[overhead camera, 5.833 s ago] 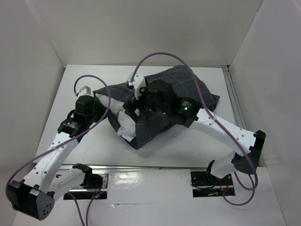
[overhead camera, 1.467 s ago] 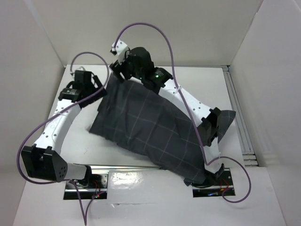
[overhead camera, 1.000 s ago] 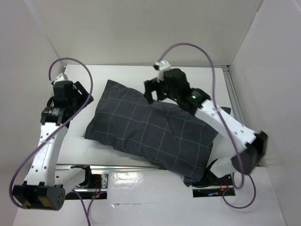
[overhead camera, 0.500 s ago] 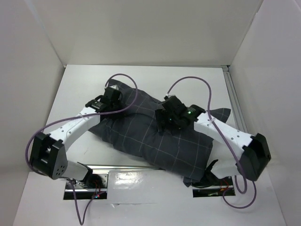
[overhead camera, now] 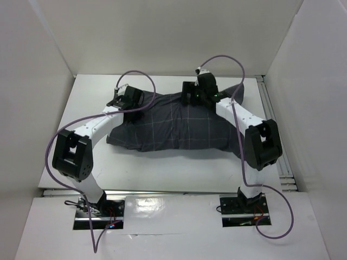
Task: Put the pillow into the pillowcase
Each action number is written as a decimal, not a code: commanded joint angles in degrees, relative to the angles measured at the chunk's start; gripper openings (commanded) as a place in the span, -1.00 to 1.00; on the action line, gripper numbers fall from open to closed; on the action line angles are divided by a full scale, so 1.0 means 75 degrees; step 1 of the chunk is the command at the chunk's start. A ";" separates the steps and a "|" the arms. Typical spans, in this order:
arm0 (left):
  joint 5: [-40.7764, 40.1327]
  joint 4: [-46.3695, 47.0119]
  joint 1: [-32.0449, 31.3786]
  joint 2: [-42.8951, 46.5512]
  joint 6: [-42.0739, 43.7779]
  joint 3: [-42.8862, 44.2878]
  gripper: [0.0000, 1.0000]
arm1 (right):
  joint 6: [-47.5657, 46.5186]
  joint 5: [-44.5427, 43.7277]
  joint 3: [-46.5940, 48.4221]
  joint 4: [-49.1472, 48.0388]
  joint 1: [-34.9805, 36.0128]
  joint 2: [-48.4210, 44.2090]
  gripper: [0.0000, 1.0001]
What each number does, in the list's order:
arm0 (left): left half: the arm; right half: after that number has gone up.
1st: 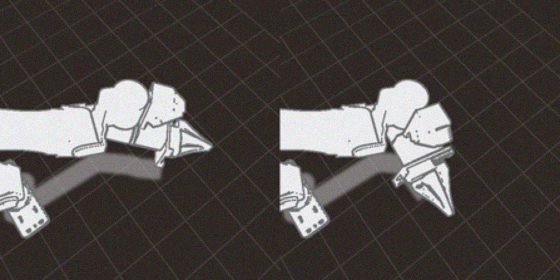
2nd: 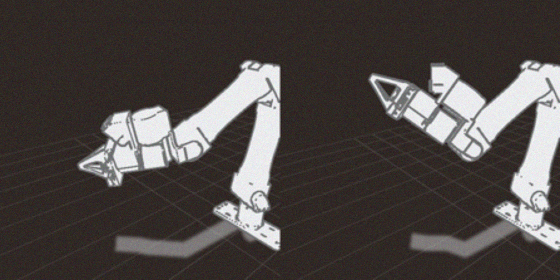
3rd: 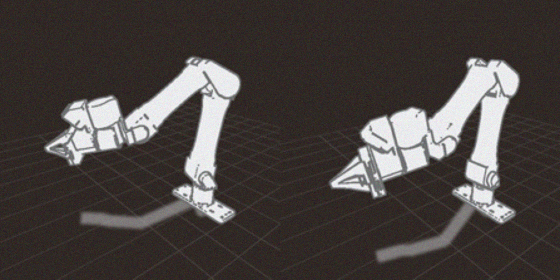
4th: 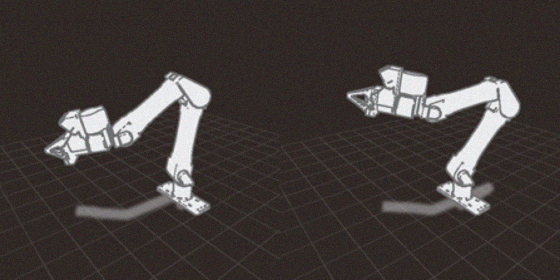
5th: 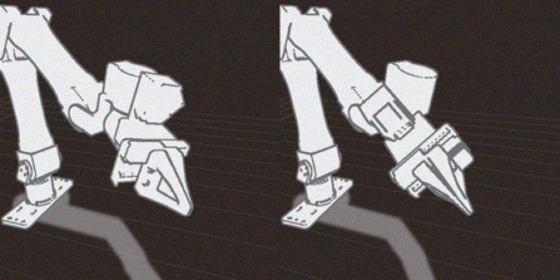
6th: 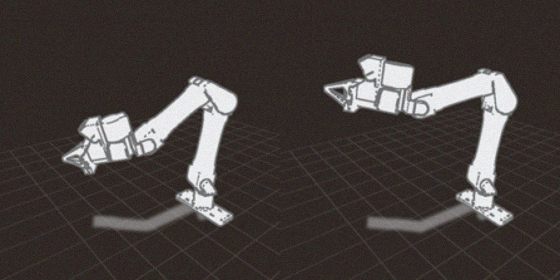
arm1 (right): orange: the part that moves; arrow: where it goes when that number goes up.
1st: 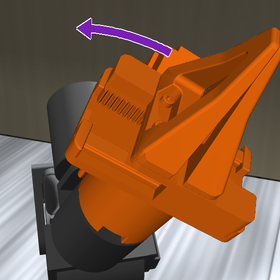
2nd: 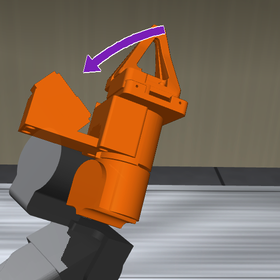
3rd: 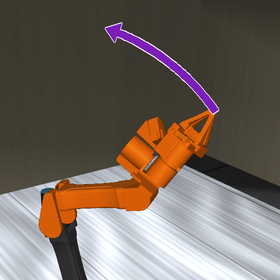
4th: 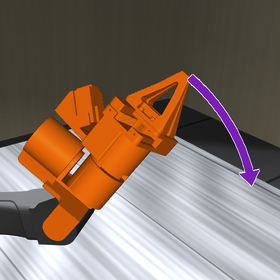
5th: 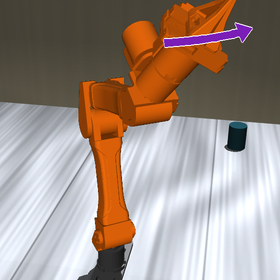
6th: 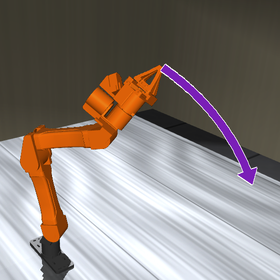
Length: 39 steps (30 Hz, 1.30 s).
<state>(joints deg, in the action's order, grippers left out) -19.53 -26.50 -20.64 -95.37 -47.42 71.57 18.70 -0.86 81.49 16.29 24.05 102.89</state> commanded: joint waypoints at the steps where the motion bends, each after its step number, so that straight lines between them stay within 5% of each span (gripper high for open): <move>1: -0.0466 -0.0943 0.0303 -0.0818 -0.0216 0.0346 -1.00 | -0.0828 -0.0484 0.0173 -0.1549 -0.0814 0.0402 1.00; 10: -0.0418 -0.1071 0.0303 -0.0855 -0.0368 0.0959 -1.00 | -0.1205 -0.0632 -0.0094 -0.1412 -0.1858 -0.0802 1.00; 18: -0.0994 -0.1915 0.1287 0.0504 -0.0826 0.0231 -1.00 | -0.0009 0.0256 -0.0903 0.1037 -0.3512 -0.2362 1.00; 22: -0.1439 -0.2501 0.2001 0.1067 -0.0826 0.0570 -0.18 | 0.0073 -0.0212 -0.1502 0.1248 -0.3734 -0.3475 1.00; 23: -0.1439 -0.2502 0.2153 0.1346 -0.0826 0.0571 0.38 | 0.0154 -0.0213 -0.1503 0.1342 -0.3839 -0.3604 1.00; 27: -0.0237 -0.2011 0.2600 0.2248 -0.0242 -0.0280 0.90 | 0.0587 0.0998 -0.2237 0.1659 -0.4180 -0.4120 1.00; 30: 0.0538 -0.1682 0.2670 0.2986 -0.0053 -0.1032 0.95 | 0.0262 0.3444 -0.3384 0.1086 -0.4087 -0.4694 1.00; 33: 0.0741 -0.1611 0.2577 0.3492 -0.0145 -0.1618 0.98 | 0.0016 0.4377 -0.3903 0.1156 -0.3748 -0.5175 1.00; 39: 0.0670 -0.1611 0.2495 0.4009 -0.0428 -0.2171 0.94 | -0.0442 0.3411 -0.4595 0.1753 -0.2096 -0.5516 1.00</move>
<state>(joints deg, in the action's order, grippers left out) -16.14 -38.39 -1.69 -66.43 -49.95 56.29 17.61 25.10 48.29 28.47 3.66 64.03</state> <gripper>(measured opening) 0.981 0.999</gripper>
